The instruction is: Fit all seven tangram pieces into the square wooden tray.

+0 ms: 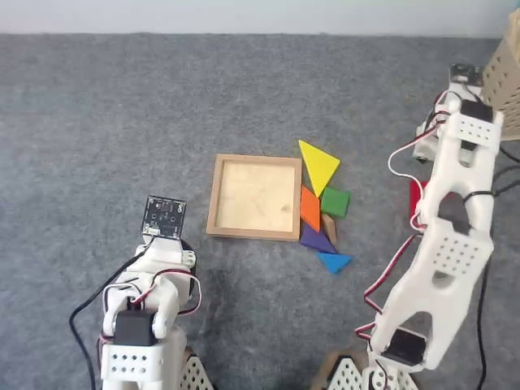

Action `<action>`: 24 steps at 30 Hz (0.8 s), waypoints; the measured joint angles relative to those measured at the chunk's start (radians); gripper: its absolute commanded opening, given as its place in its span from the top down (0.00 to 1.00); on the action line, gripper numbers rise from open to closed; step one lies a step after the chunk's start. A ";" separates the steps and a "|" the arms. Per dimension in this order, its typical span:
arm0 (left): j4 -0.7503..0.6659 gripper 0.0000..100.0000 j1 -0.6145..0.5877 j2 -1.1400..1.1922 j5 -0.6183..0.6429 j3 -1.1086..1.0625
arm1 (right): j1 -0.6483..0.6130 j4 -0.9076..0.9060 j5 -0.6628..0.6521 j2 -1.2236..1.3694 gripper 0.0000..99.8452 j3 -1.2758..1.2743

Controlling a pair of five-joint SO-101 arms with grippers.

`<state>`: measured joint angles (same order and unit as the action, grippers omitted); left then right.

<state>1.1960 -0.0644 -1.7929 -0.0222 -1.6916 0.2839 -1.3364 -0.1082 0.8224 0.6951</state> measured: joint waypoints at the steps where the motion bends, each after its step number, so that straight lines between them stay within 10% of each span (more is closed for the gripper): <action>1: 0.000 0.99 0.000 0.000 0.000 0.000 | 0.015 -0.018 0.003 0.037 0.82 0.044; 24: 0.000 0.99 0.000 0.000 0.000 0.000 | 0.035 -0.384 0.068 0.318 0.85 0.439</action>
<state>1.1960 -0.0644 -1.7929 -0.0222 -1.6916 0.3191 -1.7200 -0.0407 1.1400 1.1339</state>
